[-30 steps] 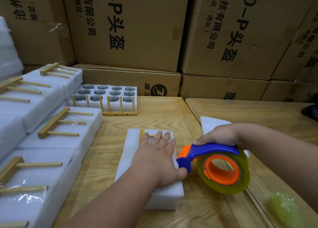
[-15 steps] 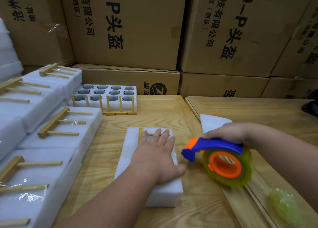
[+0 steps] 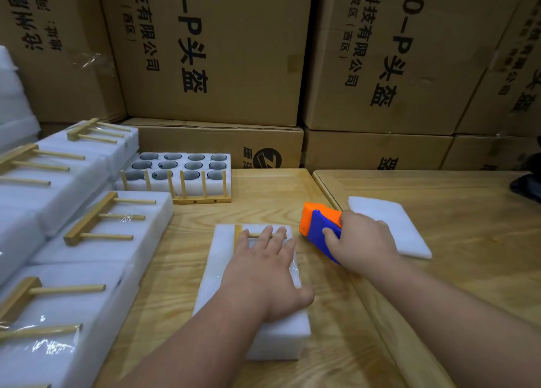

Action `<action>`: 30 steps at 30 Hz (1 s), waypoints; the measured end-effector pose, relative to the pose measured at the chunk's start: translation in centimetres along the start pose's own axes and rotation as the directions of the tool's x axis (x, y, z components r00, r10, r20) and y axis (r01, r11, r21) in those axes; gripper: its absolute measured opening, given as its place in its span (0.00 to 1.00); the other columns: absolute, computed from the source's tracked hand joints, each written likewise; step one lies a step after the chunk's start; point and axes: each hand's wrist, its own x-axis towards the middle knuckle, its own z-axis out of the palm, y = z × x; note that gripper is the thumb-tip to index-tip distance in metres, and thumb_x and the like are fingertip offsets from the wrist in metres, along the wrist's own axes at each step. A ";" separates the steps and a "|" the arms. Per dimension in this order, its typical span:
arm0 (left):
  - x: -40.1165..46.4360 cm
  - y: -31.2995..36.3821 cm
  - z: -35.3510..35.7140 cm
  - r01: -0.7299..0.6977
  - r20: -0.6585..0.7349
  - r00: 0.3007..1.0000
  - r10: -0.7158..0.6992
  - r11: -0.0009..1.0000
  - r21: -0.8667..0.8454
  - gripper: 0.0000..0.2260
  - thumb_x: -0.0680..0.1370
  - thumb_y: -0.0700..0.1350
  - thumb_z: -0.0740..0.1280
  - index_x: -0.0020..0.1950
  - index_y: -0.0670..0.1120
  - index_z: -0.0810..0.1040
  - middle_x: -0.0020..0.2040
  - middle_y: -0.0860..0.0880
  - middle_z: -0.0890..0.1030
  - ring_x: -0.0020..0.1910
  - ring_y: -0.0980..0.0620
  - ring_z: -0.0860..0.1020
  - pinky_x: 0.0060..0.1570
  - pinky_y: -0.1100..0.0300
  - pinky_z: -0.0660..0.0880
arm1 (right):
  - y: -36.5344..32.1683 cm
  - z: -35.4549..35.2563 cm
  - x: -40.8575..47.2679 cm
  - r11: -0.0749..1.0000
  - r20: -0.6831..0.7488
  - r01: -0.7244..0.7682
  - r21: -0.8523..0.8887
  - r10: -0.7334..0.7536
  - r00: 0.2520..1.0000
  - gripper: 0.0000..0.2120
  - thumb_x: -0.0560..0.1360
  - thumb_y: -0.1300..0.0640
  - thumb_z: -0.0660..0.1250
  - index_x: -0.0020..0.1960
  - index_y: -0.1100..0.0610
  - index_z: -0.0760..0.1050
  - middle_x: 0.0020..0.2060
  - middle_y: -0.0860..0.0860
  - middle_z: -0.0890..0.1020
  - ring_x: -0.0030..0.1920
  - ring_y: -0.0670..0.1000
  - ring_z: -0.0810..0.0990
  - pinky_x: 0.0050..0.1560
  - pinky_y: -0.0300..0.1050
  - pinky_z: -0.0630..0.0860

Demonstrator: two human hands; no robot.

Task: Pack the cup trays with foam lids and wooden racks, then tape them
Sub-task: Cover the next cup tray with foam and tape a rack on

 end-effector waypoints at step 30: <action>0.3 -0.1 0.1 -0.011 -0.013 1.000 0.010 0.999 -0.038 0.47 0.70 0.73 0.49 0.84 0.51 0.45 0.84 0.50 0.43 0.82 0.50 0.39 0.76 0.35 0.35 | -6.2 4.0 -4.3 0.095 0.590 -0.598 0.796 0.100 0.801 0.13 0.82 0.53 0.65 0.41 0.57 0.77 0.29 0.52 0.79 0.31 0.50 0.79 0.36 0.46 0.75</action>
